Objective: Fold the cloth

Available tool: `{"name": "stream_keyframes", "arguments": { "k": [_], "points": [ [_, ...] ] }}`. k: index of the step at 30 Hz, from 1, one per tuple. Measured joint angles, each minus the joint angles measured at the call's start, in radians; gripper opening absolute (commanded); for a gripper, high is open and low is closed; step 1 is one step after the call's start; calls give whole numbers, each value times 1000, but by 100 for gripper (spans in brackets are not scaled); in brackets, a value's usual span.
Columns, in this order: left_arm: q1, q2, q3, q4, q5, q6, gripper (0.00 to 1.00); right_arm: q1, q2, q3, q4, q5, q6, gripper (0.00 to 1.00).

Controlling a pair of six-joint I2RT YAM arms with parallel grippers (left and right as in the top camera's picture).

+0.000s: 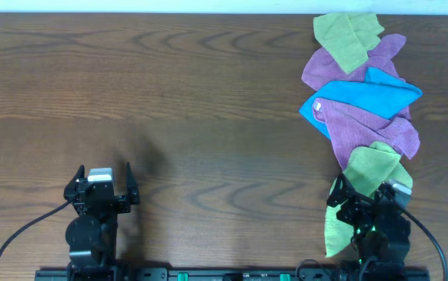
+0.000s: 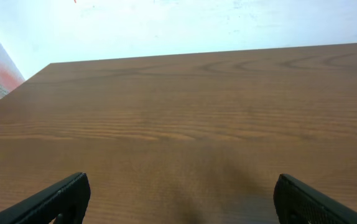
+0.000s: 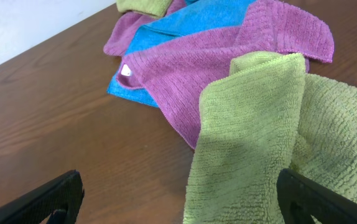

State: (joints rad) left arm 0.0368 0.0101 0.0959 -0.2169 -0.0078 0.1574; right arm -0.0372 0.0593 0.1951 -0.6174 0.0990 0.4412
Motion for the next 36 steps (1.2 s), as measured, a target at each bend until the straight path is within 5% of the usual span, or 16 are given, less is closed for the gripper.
{"name": "stream_keyframes", "arguments": {
  "k": [30,36],
  "points": [
    [0,0,0,0,0,0,96,0,0,0,4,-1,2,99],
    [0,0,0,0,0,0,95,0,5,-1,196,-23,44,99]
  ]
}}
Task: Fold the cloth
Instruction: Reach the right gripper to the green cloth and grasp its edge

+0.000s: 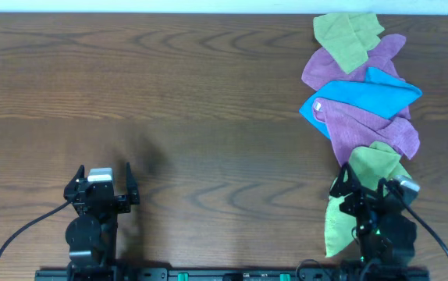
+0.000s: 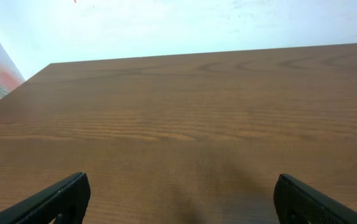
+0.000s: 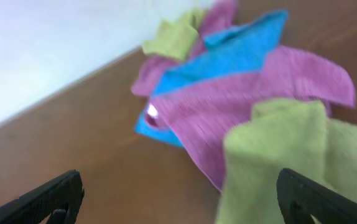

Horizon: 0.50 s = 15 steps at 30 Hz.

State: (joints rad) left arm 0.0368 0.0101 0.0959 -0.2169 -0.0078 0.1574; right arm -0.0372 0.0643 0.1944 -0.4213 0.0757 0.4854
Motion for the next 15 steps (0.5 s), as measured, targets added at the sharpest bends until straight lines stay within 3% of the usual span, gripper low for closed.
{"name": "stream_keyframes", "arguments": {
  "k": [8,11,15],
  "points": [
    [0,0,0,0,0,0,95,-8,49,0,-14,-8,258,99],
    [0,0,0,0,0,0,95,-35,139,16,-25,-8,312,89],
    [0,0,0,0,0,0,95,-76,327,131,-110,-8,334,88]
  ]
}}
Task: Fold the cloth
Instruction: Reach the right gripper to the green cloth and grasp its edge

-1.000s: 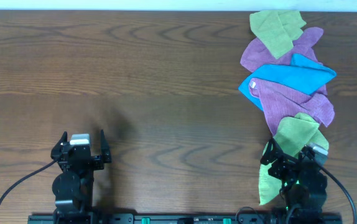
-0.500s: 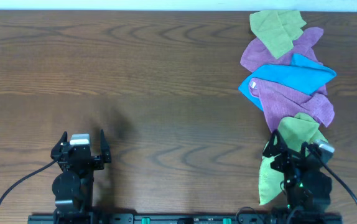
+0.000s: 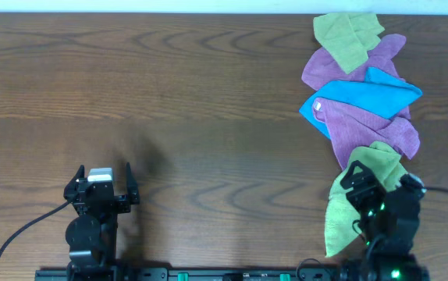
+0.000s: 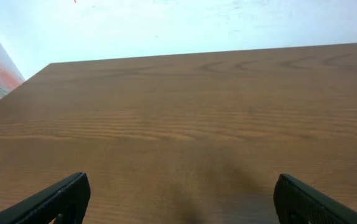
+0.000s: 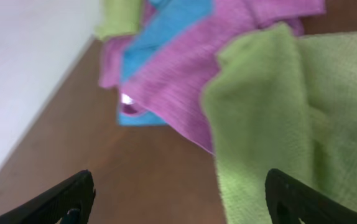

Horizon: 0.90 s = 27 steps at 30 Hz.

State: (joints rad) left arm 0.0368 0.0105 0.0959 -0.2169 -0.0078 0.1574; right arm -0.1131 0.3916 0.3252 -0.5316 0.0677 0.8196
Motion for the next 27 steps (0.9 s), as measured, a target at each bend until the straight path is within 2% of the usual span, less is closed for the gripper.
{"name": "stream_keyframes", "arguments": {
  "k": [8,13,20,22,24,27],
  "points": [
    [0,0,0,0,0,0,95,-23,451,315,-321,21,-1,86],
    [0,0,0,0,0,0,95,-23,678,398,-451,60,-2,84],
    [0,0,0,0,0,0,96,-24,875,416,-472,126,-5,82],
    [0,0,0,0,0,0,95,-24,896,416,-465,158,-6,78],
    [0,0,0,0,0,0,95,-25,910,416,-442,188,-18,69],
    [0,0,0,0,0,0,95,-28,922,418,-359,229,-48,66]
  ]
}}
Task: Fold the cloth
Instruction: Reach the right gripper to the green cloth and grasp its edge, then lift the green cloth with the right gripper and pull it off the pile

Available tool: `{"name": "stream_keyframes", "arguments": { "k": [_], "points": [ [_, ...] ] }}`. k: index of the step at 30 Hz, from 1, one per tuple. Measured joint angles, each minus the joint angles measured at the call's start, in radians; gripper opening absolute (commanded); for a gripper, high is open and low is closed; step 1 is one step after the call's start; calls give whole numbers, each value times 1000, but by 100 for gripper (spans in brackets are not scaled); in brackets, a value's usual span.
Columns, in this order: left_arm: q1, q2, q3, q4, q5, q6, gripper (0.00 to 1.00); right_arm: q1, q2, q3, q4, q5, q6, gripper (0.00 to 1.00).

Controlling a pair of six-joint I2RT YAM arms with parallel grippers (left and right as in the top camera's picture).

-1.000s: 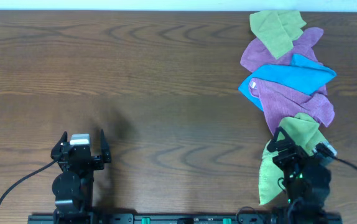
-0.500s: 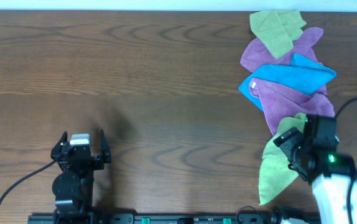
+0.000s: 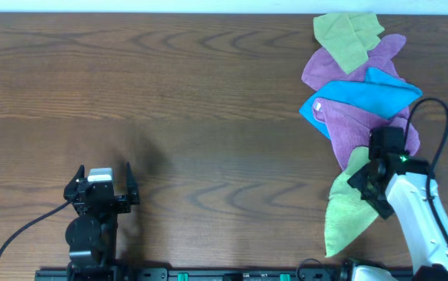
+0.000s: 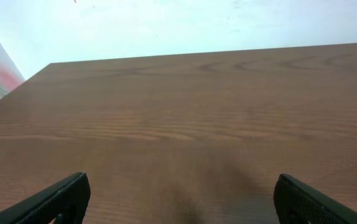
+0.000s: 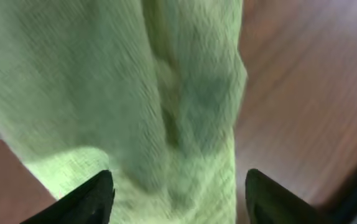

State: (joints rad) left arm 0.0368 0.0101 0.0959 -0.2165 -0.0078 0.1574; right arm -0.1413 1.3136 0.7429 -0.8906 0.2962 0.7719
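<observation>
A light green cloth (image 3: pixel 341 211) lies rumpled at the near right of the table, its far end tucked under a purple cloth (image 3: pixel 372 129). My right gripper (image 3: pixel 374 187) hangs over the green cloth (image 5: pixel 166 112), pointing down, open, with the cloth spanning the gap between its fingers (image 5: pixel 91 196). At the near left, my left gripper (image 3: pixel 103 181) rests open over bare wood (image 4: pixel 178 124) with nothing between its fingers (image 4: pixel 60 199).
A pile of cloths lies at the far right: a blue one (image 3: pixel 364 90), purple ones and another green one (image 3: pixel 345 35) at the table's back edge. A black cable (image 3: pixel 431 125) loops above the right arm.
My right arm has risen from its rest at the front edge and reached forward. Its gripper now points down over the green cloth. The left arm has not moved.
Both grippers rested open at the front edge, the right one looking across the green cloth toward the pile. The right wrist then tilted and turned while staying near its base. Now it is extended above the green cloth, still open.
</observation>
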Motion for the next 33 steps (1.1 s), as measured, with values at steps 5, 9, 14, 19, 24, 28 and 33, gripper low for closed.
{"name": "stream_keyframes", "arguments": {
  "k": [5,9,14,19,24,28,33],
  "points": [
    [0,0,0,0,0,0,95,0,16,3,120,19,-66,64],
    [0,0,0,0,0,0,95,0,42,3,157,25,-93,63],
    [0,0,0,0,0,0,96,-1,101,3,181,26,-107,52],
    [0,0,0,0,0,0,96,-1,159,3,203,15,-119,1],
    [0,0,0,0,0,0,96,-1,169,14,200,-35,-119,1],
    [0,0,0,0,0,0,95,3,156,124,127,-103,-169,1],
    [0,0,0,0,0,0,95,52,109,355,30,-130,-266,1]
  ]
}}
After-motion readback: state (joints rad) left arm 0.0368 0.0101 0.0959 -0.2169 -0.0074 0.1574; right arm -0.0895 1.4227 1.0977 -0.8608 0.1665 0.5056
